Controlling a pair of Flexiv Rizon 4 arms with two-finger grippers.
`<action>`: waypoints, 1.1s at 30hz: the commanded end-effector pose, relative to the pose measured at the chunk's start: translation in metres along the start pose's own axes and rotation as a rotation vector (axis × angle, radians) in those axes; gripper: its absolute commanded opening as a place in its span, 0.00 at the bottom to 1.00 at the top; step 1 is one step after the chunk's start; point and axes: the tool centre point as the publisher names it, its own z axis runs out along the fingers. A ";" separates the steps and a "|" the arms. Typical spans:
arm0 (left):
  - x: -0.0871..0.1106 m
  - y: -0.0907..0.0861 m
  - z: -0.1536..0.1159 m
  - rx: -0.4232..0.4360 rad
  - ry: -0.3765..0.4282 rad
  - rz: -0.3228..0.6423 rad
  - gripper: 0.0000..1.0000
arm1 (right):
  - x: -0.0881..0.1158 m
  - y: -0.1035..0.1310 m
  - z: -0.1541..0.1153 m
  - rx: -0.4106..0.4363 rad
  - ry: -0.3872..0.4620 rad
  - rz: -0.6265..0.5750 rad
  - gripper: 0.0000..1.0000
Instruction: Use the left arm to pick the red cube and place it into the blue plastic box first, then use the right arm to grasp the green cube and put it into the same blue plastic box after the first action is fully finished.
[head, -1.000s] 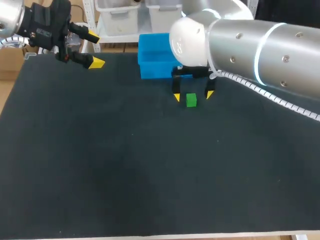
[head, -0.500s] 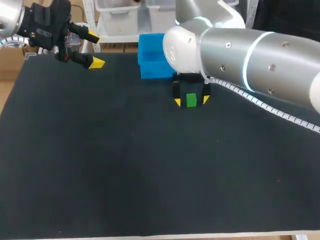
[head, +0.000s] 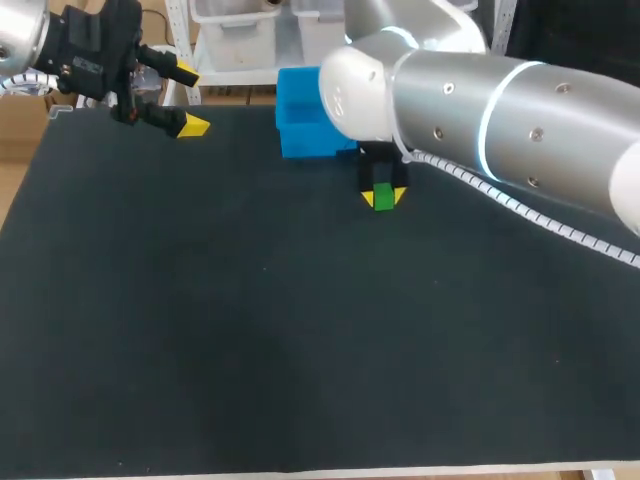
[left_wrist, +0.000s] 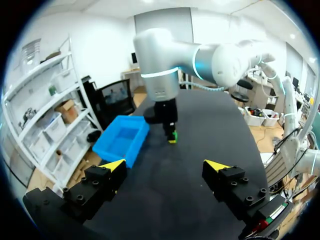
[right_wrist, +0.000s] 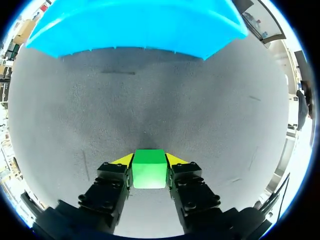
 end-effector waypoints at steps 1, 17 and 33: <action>0.001 0.000 0.000 -0.001 -0.005 0.005 1.00 | 0.009 -0.004 -0.014 0.003 -0.021 0.007 0.00; 0.001 0.000 0.000 -0.001 -0.005 0.005 1.00 | 0.021 -0.018 -0.095 -0.056 -0.172 -0.058 0.00; 0.001 0.000 0.000 -0.001 -0.005 0.005 1.00 | -0.014 -0.034 -0.124 -0.174 -0.255 -0.165 0.00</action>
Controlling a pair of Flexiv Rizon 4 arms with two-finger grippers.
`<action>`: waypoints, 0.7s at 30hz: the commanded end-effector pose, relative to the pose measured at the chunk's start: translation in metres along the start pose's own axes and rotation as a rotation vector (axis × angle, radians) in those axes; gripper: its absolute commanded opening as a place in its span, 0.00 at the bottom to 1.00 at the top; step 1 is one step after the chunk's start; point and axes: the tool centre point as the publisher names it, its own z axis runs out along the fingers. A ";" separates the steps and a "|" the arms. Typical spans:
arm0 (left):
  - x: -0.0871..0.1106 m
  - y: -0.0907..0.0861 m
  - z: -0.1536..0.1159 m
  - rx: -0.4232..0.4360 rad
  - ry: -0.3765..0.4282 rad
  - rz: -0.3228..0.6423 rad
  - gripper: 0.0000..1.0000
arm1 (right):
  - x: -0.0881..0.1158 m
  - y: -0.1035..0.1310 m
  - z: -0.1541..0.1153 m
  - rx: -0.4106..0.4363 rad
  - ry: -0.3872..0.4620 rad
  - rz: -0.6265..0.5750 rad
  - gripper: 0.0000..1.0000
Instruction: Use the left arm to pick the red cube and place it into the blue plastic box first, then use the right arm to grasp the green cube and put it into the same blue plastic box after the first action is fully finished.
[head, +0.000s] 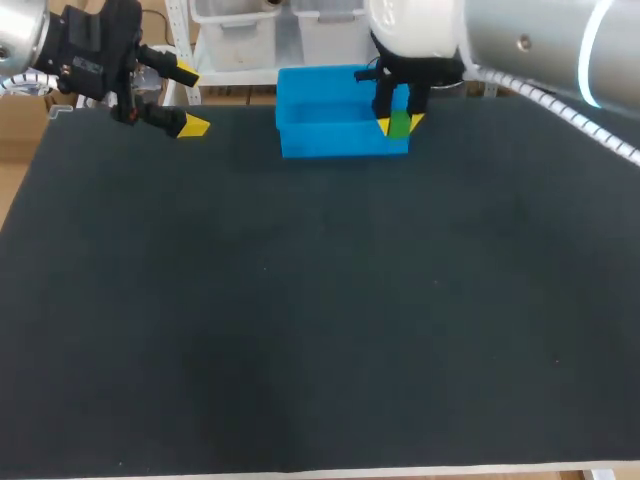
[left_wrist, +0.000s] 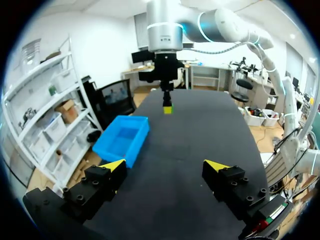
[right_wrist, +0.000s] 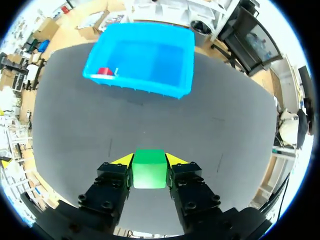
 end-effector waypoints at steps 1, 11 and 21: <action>0.001 0.000 0.000 -0.001 -0.005 0.005 1.00 | -0.009 -0.018 0.002 -0.102 -0.103 -0.033 0.00; 0.001 0.000 0.000 -0.001 -0.005 0.005 1.00 | -0.060 -0.038 -0.003 -0.255 -0.154 -0.113 0.00; 0.001 0.000 0.000 -0.001 -0.005 0.005 1.00 | -0.107 -0.043 -0.019 -0.304 -0.176 -0.171 0.00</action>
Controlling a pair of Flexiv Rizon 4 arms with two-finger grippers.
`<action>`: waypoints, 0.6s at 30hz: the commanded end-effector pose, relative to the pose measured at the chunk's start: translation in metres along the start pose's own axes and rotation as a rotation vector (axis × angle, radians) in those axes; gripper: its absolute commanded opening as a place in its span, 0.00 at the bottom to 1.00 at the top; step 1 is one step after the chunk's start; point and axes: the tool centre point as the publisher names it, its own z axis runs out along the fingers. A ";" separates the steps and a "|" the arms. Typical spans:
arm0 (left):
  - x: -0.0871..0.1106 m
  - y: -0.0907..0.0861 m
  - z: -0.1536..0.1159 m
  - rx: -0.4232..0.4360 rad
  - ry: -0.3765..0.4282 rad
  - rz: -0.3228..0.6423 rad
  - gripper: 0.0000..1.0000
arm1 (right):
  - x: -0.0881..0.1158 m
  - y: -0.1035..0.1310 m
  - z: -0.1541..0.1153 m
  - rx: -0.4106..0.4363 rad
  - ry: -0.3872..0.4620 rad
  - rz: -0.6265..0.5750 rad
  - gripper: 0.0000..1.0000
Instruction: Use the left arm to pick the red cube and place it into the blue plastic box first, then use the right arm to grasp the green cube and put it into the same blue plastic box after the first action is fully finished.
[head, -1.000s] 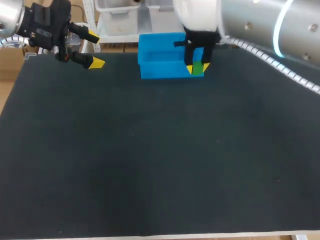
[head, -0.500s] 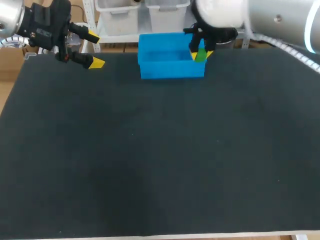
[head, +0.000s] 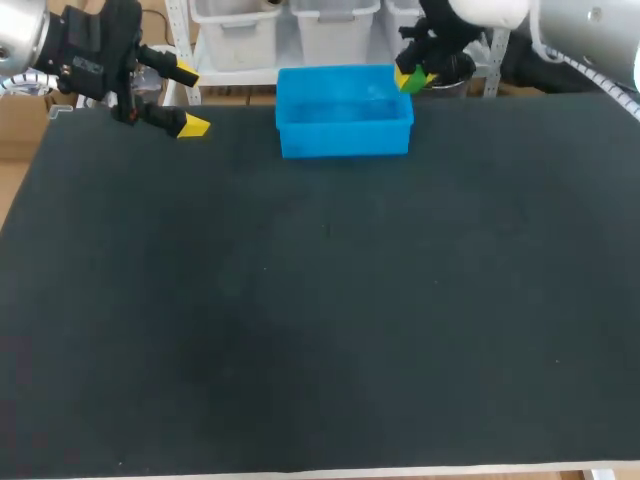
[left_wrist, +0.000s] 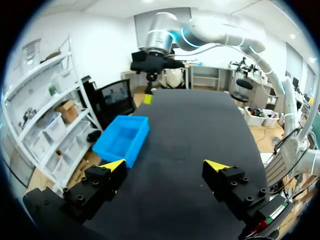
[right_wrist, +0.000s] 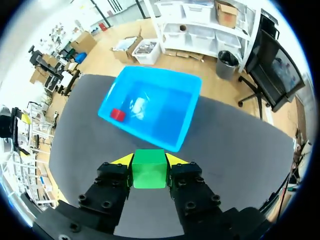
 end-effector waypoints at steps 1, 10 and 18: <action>0.001 0.000 0.000 -0.001 -0.005 0.005 1.00 | -0.033 -0.006 0.002 -0.048 0.060 -0.014 0.00; 0.001 0.000 0.000 -0.001 -0.005 0.005 1.00 | -0.070 -0.004 0.004 -0.060 0.077 -0.064 0.00; 0.001 0.000 0.000 -0.001 -0.005 0.005 1.00 | -0.095 -0.008 0.010 -0.078 0.085 -0.086 0.00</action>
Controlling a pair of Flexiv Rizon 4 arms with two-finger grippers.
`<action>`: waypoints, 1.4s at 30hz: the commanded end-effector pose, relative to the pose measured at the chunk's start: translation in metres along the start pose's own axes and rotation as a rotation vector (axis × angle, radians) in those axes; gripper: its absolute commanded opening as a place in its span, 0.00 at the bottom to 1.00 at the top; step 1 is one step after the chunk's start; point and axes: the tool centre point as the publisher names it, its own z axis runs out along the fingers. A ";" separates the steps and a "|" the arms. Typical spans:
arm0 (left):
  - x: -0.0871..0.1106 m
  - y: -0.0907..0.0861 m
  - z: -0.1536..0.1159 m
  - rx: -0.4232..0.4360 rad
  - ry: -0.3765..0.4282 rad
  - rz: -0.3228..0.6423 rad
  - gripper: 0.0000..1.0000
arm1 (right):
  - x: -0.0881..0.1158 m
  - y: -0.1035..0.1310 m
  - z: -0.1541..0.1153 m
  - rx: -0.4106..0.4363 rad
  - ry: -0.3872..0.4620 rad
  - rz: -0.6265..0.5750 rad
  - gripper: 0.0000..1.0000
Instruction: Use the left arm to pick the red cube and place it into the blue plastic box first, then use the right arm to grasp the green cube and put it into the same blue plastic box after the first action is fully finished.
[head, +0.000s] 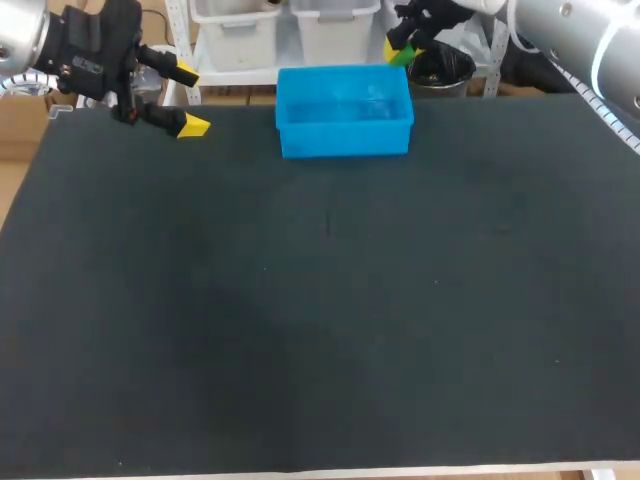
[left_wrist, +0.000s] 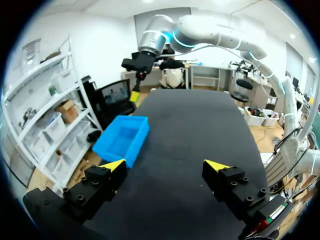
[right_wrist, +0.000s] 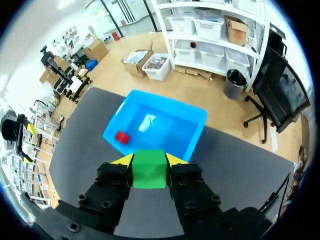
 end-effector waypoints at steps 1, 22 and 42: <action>0.001 0.000 0.000 -0.001 -0.005 0.005 1.00 | -0.048 -0.011 0.013 -0.036 0.213 -0.005 0.00; 0.001 0.000 0.000 -0.001 -0.005 0.005 1.00 | -0.079 -0.017 0.069 -0.024 0.318 -0.025 0.00; 0.001 0.000 0.000 -0.001 -0.005 0.005 1.00 | -0.055 -0.021 0.043 -0.010 0.266 0.039 1.00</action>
